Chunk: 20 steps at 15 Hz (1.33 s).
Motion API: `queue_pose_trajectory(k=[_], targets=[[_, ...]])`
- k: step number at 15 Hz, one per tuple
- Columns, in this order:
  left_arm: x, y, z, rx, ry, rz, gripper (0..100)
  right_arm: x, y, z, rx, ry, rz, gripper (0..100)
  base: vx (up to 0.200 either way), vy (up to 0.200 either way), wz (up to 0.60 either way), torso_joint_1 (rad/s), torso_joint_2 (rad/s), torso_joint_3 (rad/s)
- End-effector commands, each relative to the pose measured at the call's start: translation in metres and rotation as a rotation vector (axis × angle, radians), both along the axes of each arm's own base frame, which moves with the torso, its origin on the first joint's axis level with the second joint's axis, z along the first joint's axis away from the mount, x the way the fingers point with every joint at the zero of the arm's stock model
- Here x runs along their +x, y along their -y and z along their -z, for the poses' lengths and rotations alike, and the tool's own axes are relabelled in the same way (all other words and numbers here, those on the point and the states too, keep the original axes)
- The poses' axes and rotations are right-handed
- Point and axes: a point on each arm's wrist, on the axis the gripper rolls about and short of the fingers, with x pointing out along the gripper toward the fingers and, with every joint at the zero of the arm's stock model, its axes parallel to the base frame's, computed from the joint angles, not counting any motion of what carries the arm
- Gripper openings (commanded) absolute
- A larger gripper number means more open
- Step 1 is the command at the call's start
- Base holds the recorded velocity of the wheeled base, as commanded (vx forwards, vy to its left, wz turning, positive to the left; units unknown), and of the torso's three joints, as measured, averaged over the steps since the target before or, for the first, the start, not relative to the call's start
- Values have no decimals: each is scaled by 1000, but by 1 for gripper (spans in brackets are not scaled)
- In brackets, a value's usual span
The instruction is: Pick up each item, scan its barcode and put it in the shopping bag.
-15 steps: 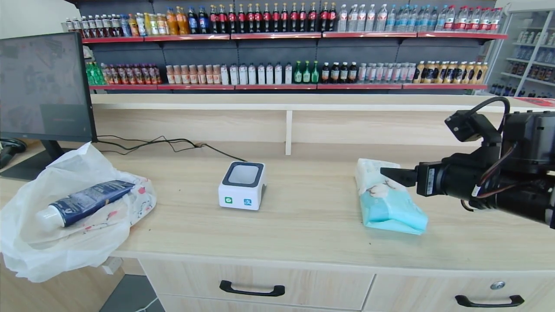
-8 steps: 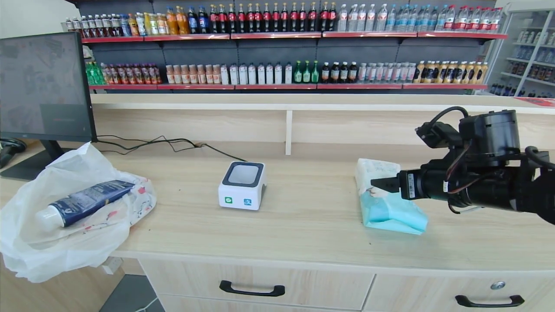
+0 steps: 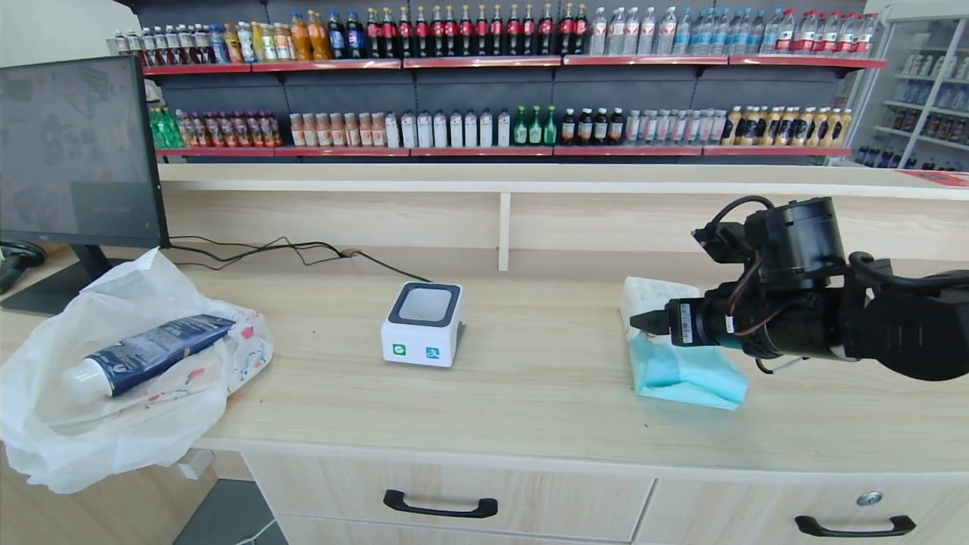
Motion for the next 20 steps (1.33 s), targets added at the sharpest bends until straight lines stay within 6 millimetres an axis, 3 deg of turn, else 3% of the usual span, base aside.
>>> queue_pose_trajectory(k=[1, 13, 17, 20], targets=[[0, 0, 0, 1, 0, 0, 100, 4, -3, 6, 3, -17, 5, 100, 0, 0, 0, 0, 0, 0], [0, 0, 0, 1, 0, 0, 100, 16, -3, 27, -43, -55, 150, 100, 0, 0, 0, 0, 0, 0], [0, 0, 0, 1, 0, 0, 100, 19, -16, 17, -23, -21, 125, 100, 0, 0, 0, 0, 0, 0], [0, 0, 0, 1, 0, 1, 100, 21, -17, 21, -28, -41, 129, 100, 0, 0, 0, 0, 0, 0]])
